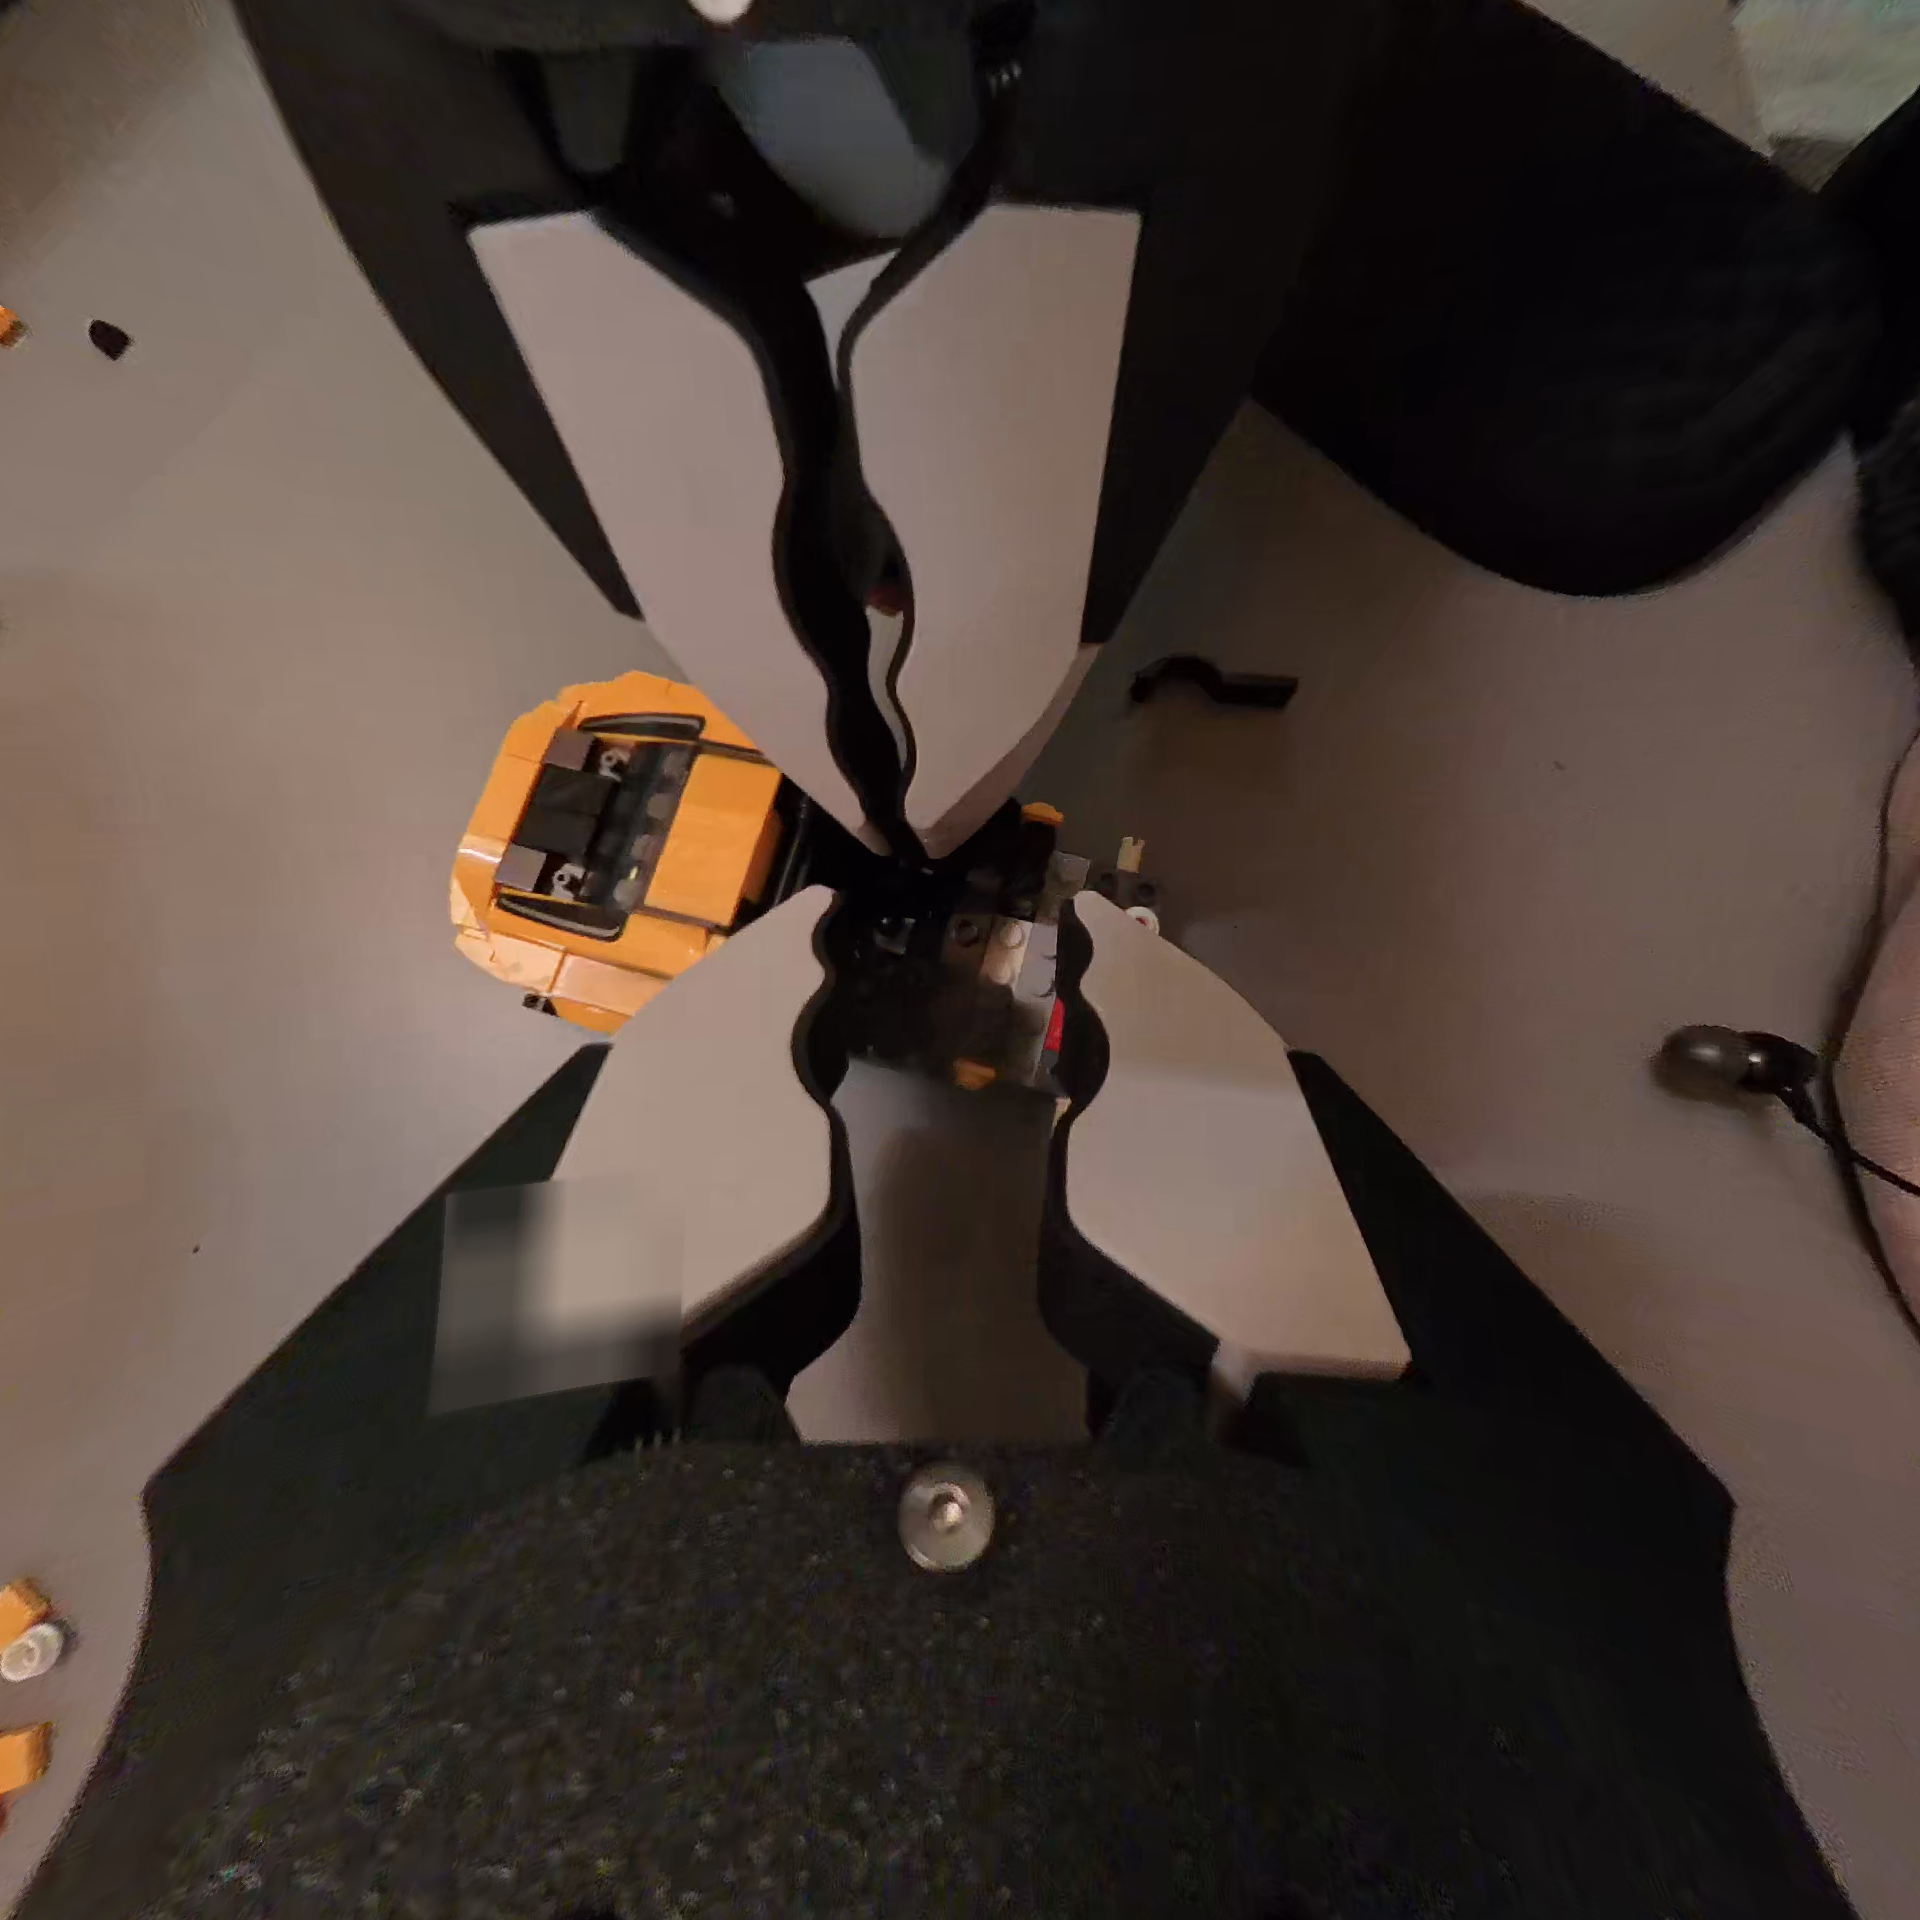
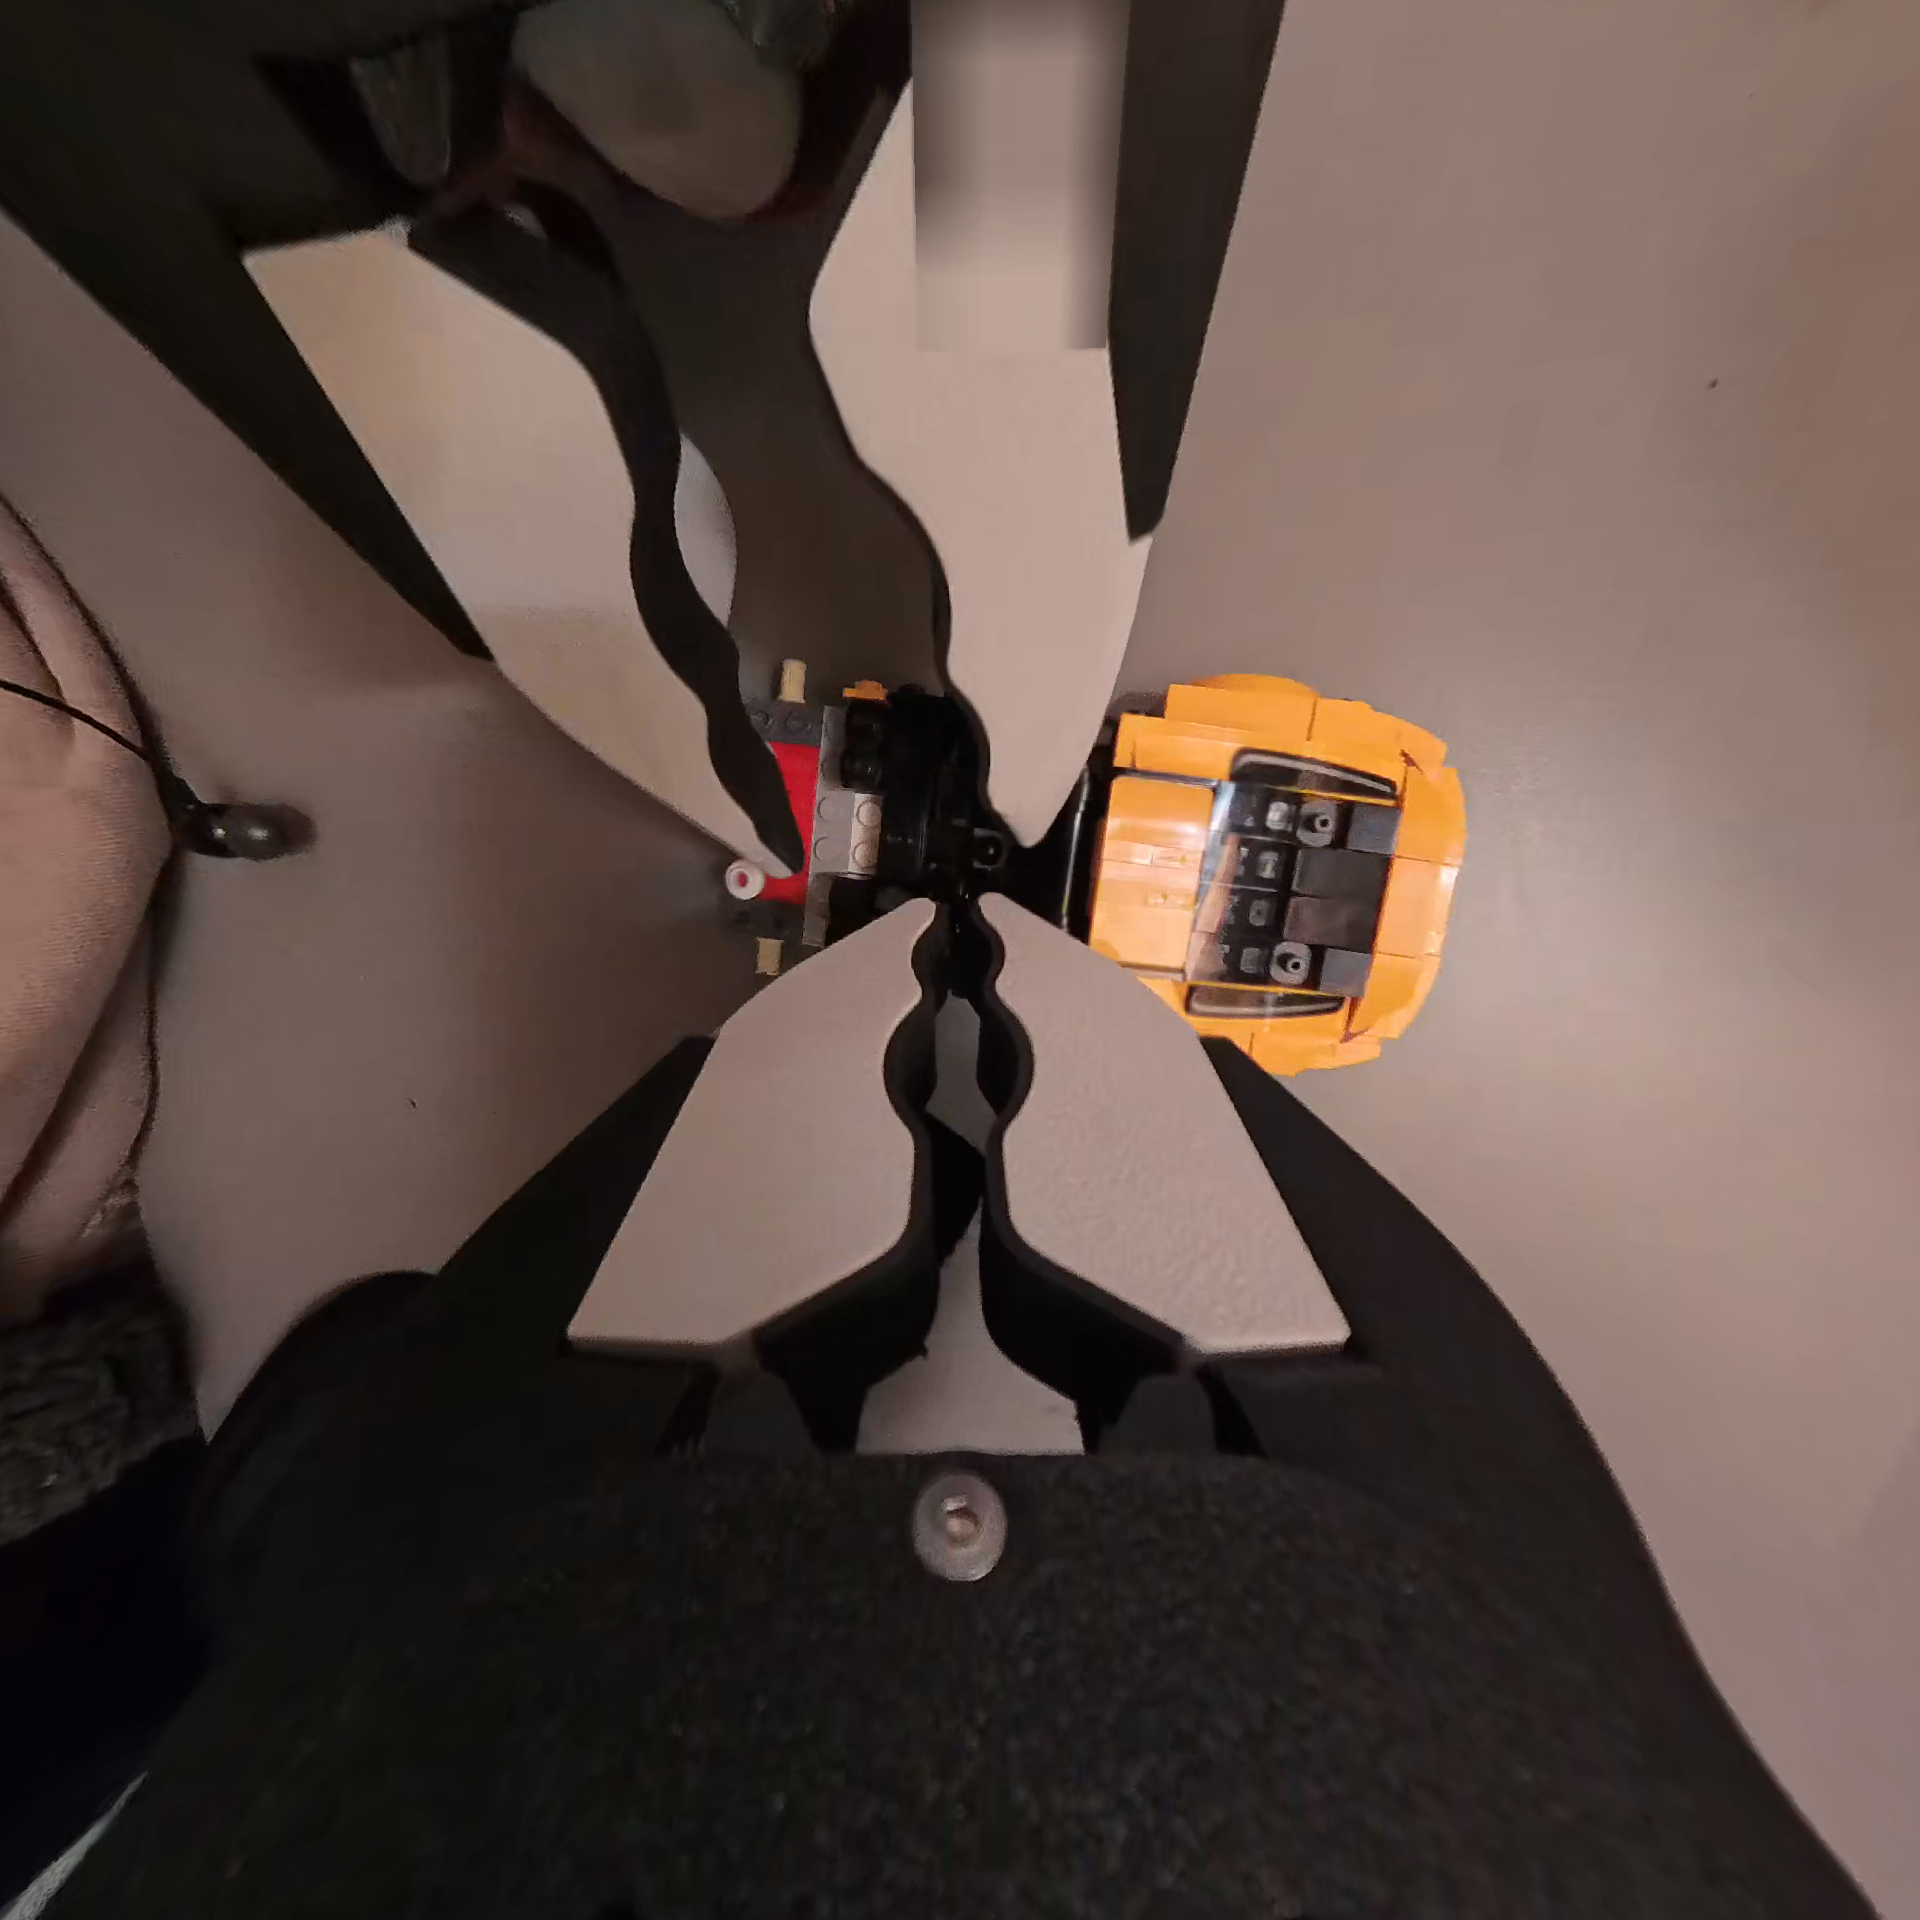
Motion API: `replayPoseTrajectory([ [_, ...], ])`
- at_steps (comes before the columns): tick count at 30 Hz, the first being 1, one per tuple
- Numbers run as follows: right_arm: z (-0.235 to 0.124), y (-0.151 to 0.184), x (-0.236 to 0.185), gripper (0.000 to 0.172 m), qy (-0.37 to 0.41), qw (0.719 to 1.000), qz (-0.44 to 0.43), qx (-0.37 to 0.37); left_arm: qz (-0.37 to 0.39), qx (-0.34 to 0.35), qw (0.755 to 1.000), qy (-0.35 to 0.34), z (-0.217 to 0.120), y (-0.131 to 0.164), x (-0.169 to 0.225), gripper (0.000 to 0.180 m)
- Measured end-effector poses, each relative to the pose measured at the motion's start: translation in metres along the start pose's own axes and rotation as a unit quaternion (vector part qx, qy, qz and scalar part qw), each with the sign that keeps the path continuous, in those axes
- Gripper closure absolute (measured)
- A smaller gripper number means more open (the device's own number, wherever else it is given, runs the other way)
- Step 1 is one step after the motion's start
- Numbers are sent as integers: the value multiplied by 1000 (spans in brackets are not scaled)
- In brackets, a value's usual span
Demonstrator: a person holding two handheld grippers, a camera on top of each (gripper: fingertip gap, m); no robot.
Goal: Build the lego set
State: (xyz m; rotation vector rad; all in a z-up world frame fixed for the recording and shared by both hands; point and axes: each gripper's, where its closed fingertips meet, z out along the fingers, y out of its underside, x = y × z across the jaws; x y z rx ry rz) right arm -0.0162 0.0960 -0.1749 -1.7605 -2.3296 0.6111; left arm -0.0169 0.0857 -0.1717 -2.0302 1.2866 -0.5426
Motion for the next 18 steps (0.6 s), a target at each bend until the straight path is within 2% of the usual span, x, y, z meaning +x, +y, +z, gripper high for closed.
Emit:
replayPoseTrajectory([
  [10, 5, 9, 1, 170, -9, 999, 23, -44, 13, -17, 1000, 4, 11, 2, 5, 146],
  [18, 5, 5, -2, 170, -31, 999, 28, -32, -1, -17, 1000, 12, 15, 6, 5, 147],
])
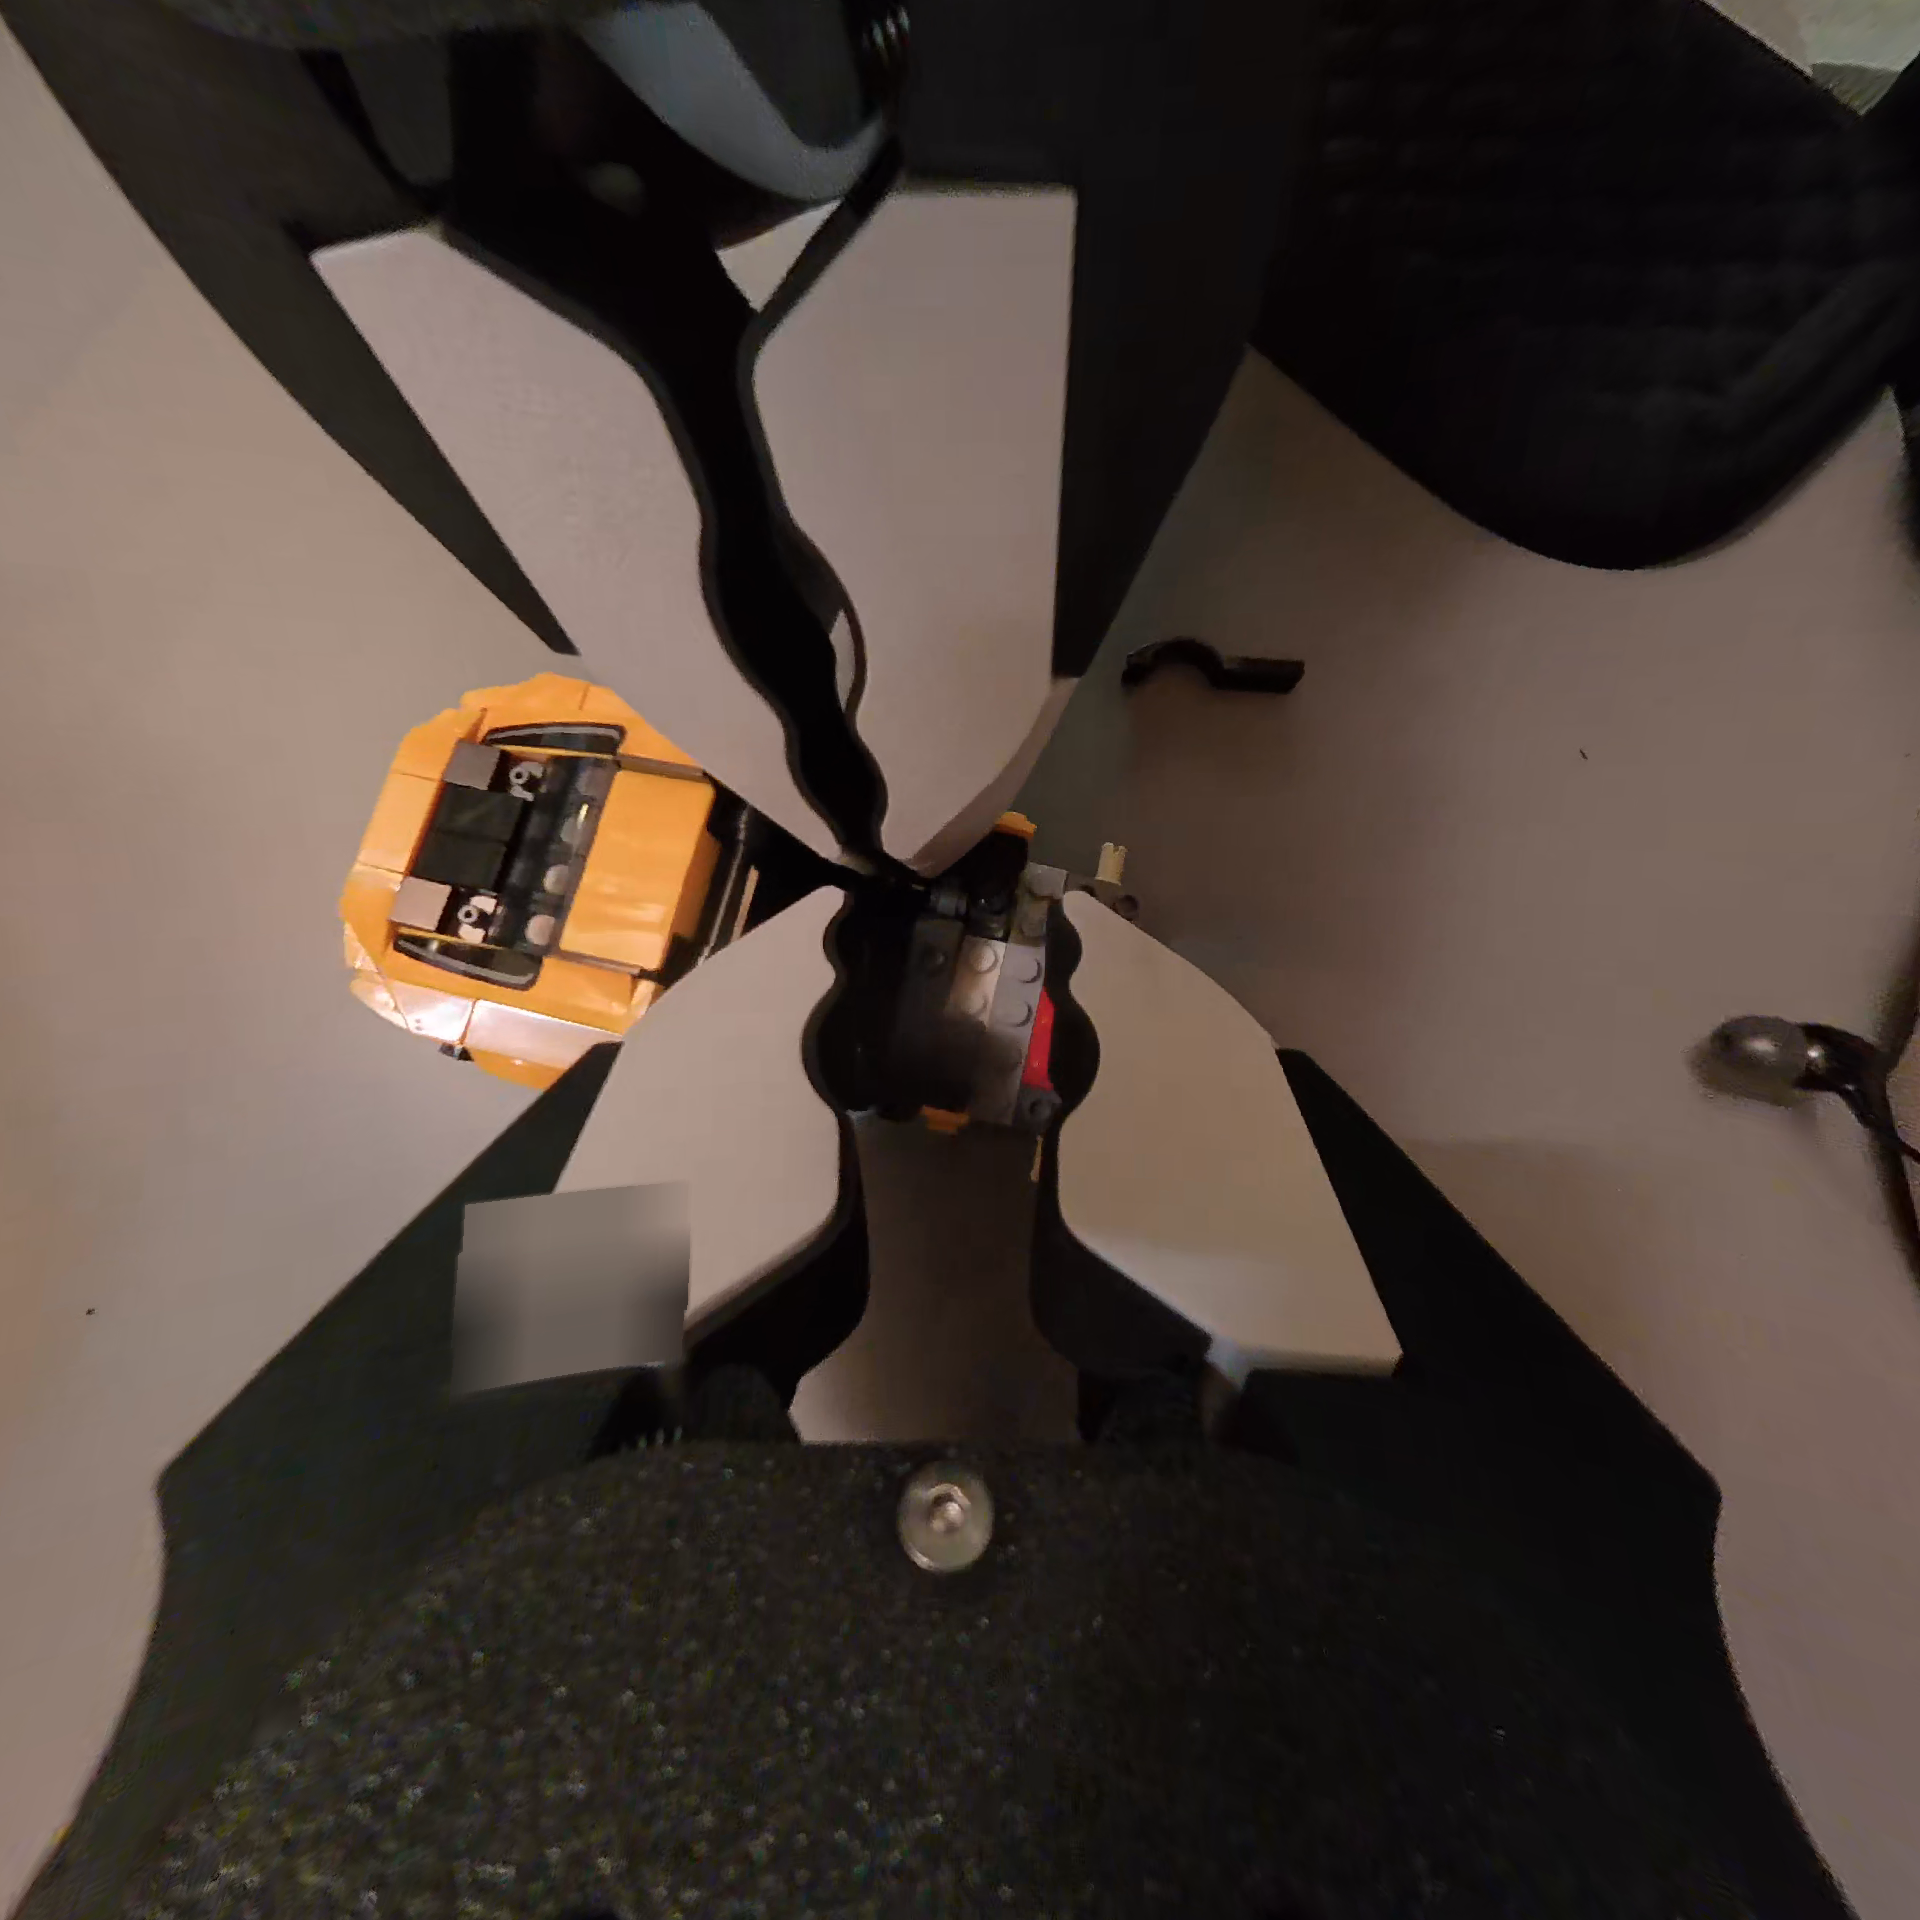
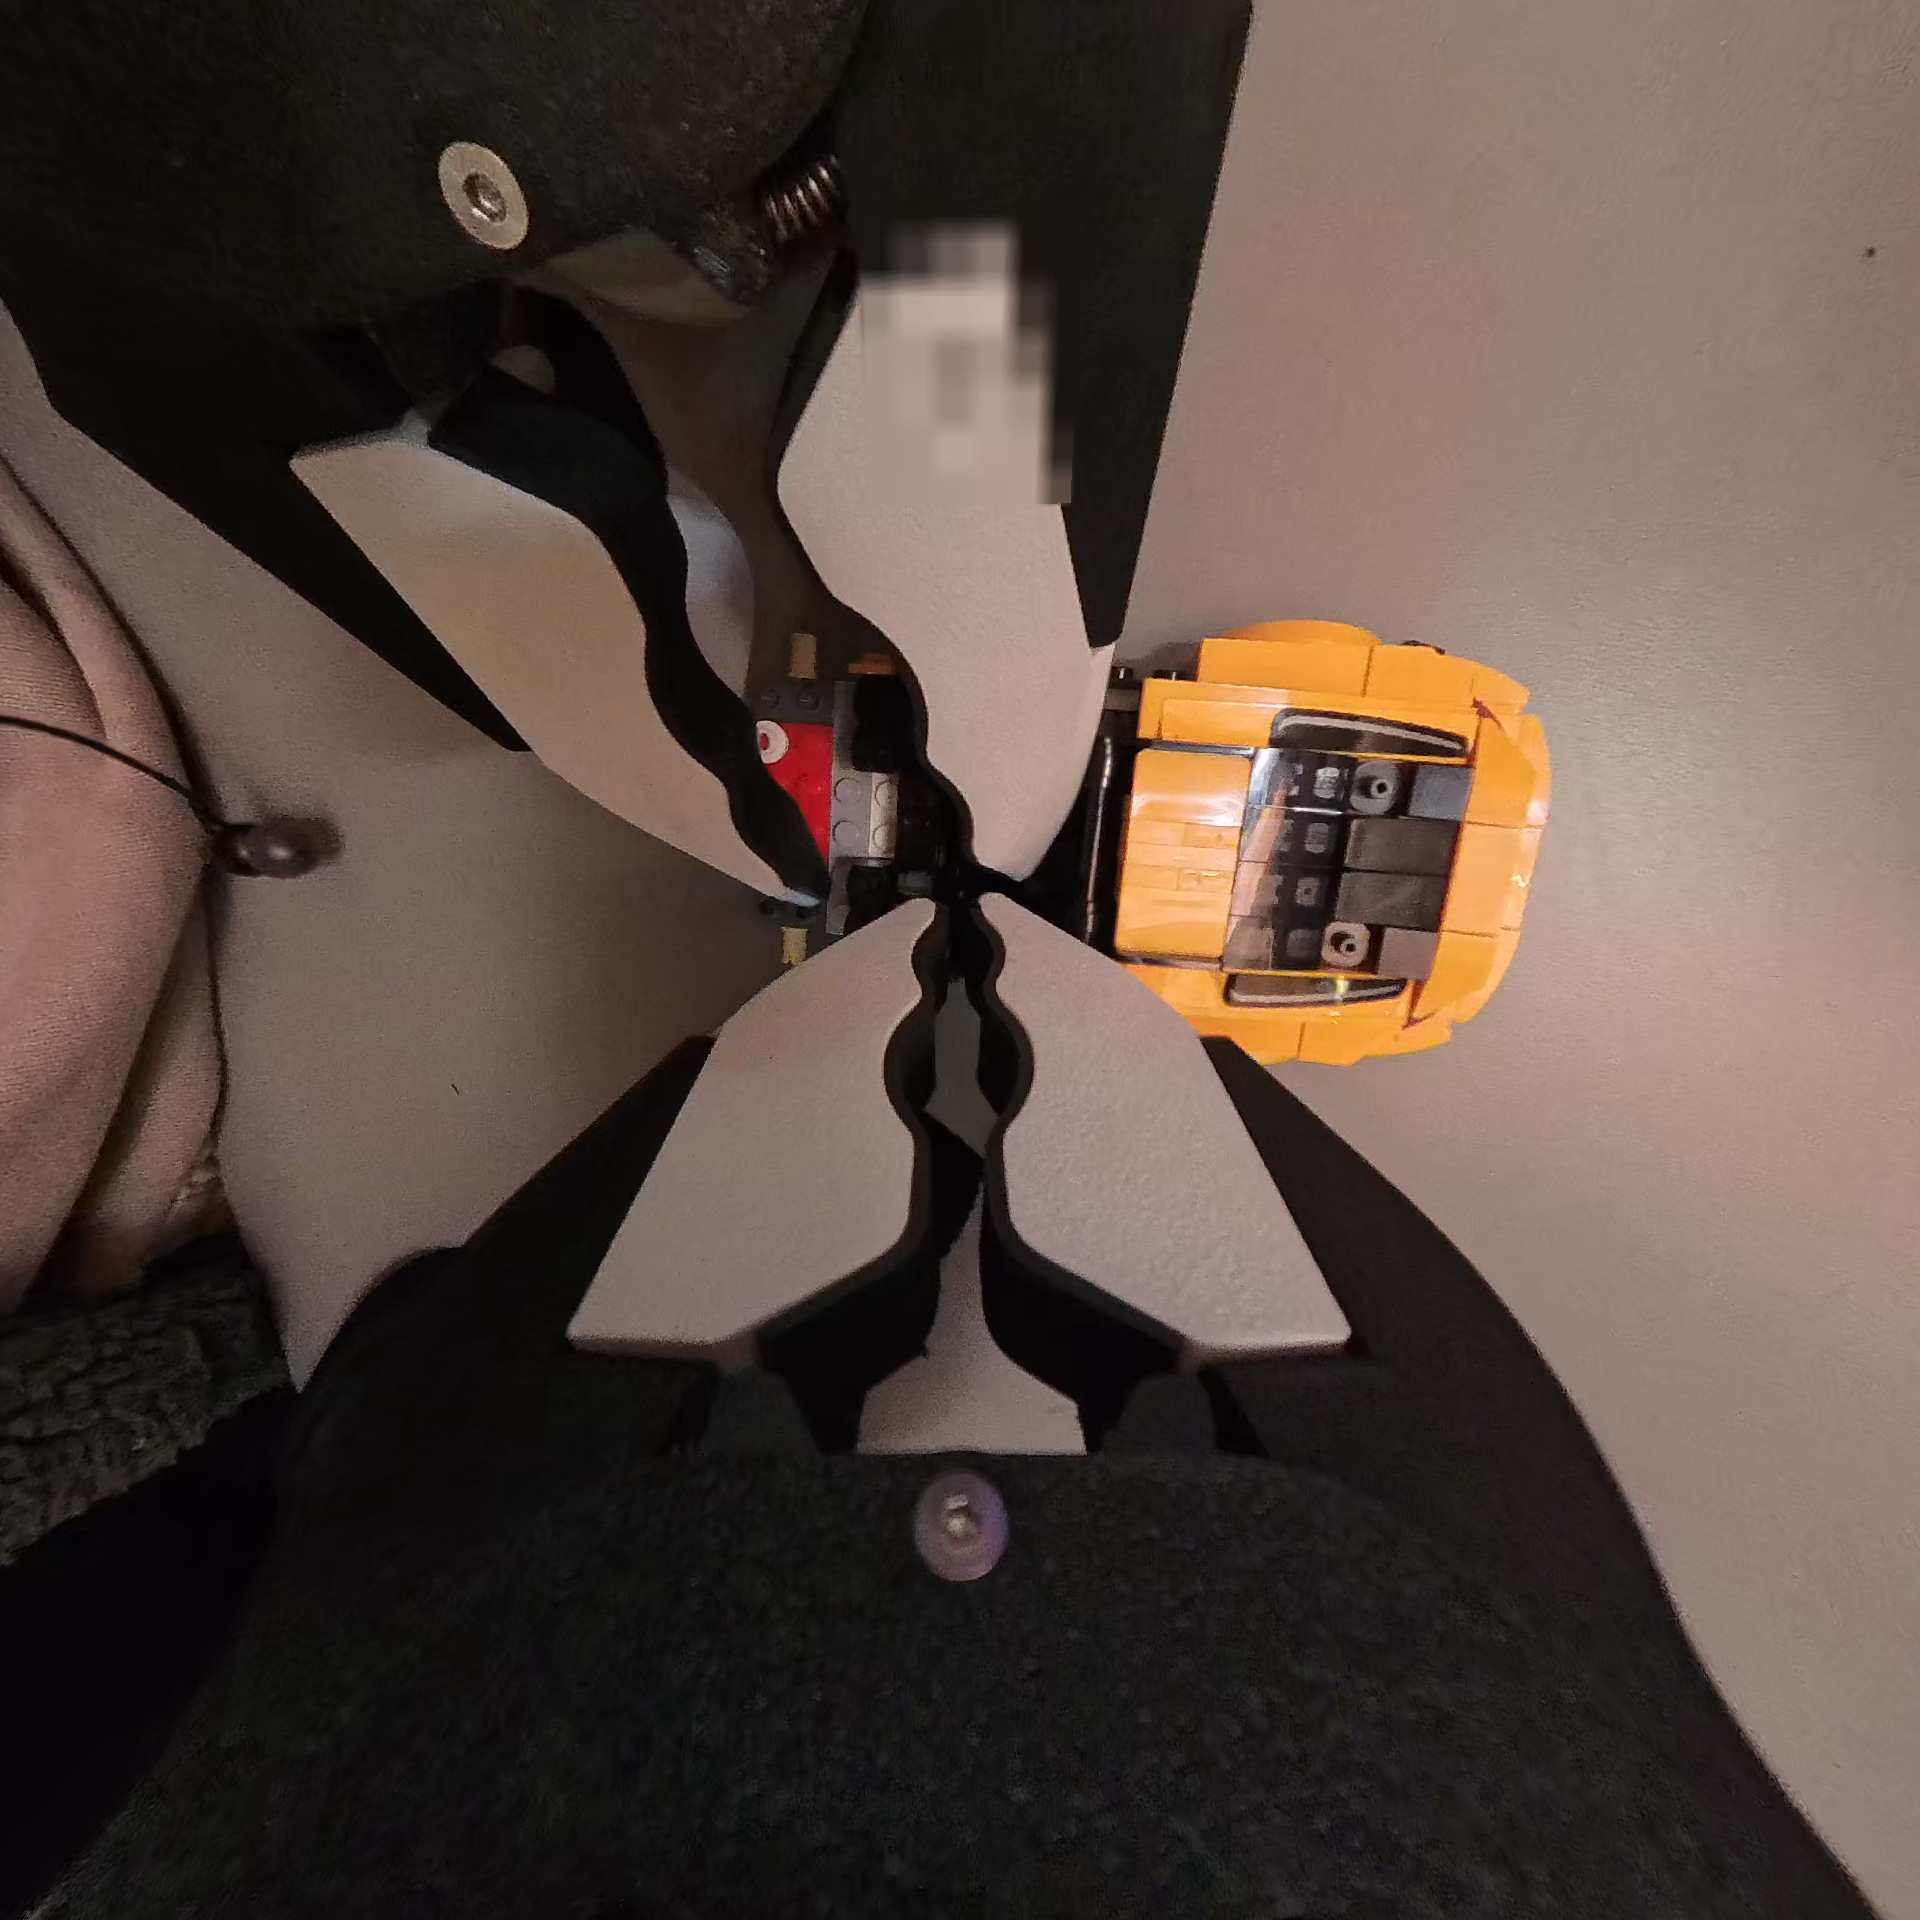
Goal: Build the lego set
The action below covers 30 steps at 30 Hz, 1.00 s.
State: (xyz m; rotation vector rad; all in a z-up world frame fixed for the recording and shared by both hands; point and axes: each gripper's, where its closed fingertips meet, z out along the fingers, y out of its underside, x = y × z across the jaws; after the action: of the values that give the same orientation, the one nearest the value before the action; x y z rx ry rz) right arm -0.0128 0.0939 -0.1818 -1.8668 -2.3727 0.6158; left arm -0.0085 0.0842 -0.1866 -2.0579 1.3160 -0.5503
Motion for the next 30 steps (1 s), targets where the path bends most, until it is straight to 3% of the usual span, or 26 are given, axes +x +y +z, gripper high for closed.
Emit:
replayPoseTrajectory([
  [8, 1, -3, -8, 169, -32, 999, 4, 8, -7, -3, 1000, 5, 0, 0, 2, 156],
  [21, 1, -3, -12, 169, -59, 998, -5, 24, -12, -41, 999, 20, 0, 2, 6, 156],
  [30, -13, 3, -22, 152, -88, 994, -11, 68, -18, -67, 996, 50, 1, 1, 12, 157],
])
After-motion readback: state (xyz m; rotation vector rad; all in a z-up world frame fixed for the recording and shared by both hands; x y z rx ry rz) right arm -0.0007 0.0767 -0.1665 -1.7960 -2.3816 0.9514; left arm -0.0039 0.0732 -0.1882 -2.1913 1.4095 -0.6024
